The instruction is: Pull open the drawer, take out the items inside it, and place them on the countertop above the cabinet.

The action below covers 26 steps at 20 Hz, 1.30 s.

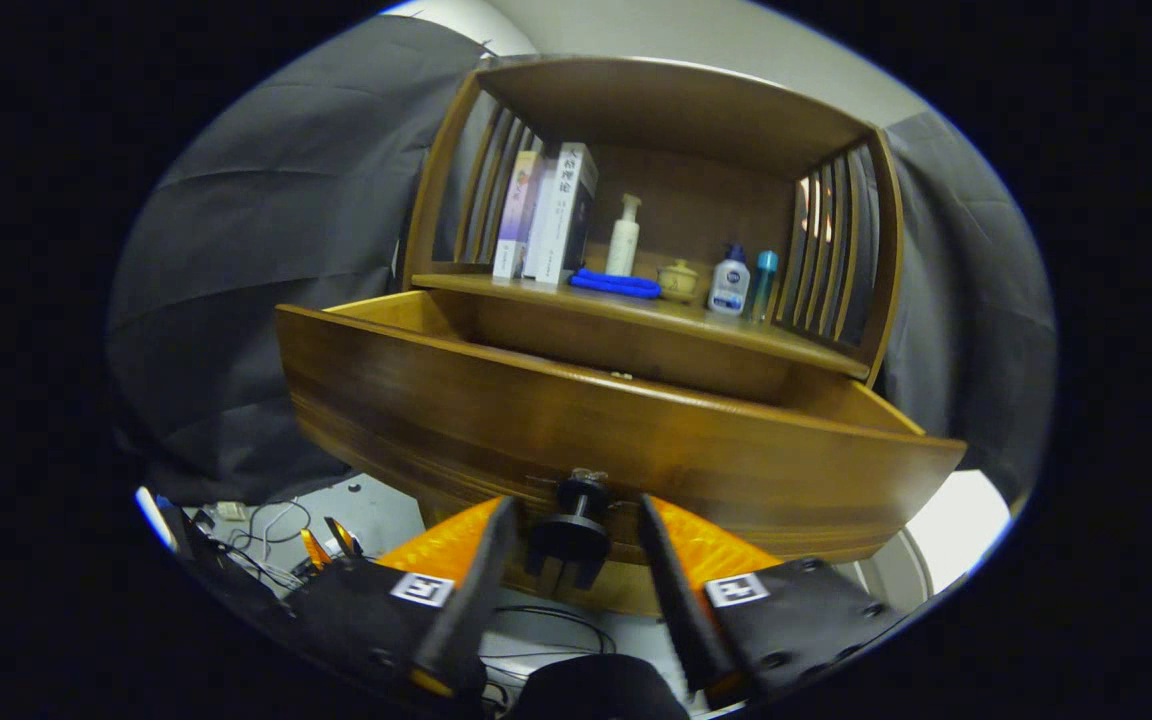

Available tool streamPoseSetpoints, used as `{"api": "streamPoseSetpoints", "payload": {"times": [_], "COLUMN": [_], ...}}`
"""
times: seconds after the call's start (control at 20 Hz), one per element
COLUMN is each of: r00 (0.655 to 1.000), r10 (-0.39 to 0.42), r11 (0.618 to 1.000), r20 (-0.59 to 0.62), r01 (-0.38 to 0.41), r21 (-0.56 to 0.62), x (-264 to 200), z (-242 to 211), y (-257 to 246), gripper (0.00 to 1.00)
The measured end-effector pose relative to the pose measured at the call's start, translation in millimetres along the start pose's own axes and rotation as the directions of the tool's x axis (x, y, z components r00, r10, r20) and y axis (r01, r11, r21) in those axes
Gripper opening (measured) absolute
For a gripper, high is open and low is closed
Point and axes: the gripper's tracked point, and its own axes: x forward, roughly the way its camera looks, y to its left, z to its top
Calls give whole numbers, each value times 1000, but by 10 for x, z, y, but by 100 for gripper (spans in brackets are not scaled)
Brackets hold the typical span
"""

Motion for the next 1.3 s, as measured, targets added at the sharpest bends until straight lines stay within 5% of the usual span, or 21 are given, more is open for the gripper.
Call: {"api": "streamPoseSetpoints", "payload": {"times": [0.05, 0.4, 0.7, 1.0, 1.3], "r00": [1000, 996, 996, 985, 938], "r10": [-7, 23, 84, 96, 154], "r11": [1000, 1000, 996, 995, 987], "r20": [14, 84, 27, -143, -312], "r01": [7, -21, -84, -101, -134], "r21": [-6, -20, 2, -25, 84], "x": [-44, -36, 348, 848, 1276], "z": [63, 859, 1375, 1334, 1101], "y": [-18, -129, -199, -328, -269], "gripper": [100, 98, 97, 98, 97]}}
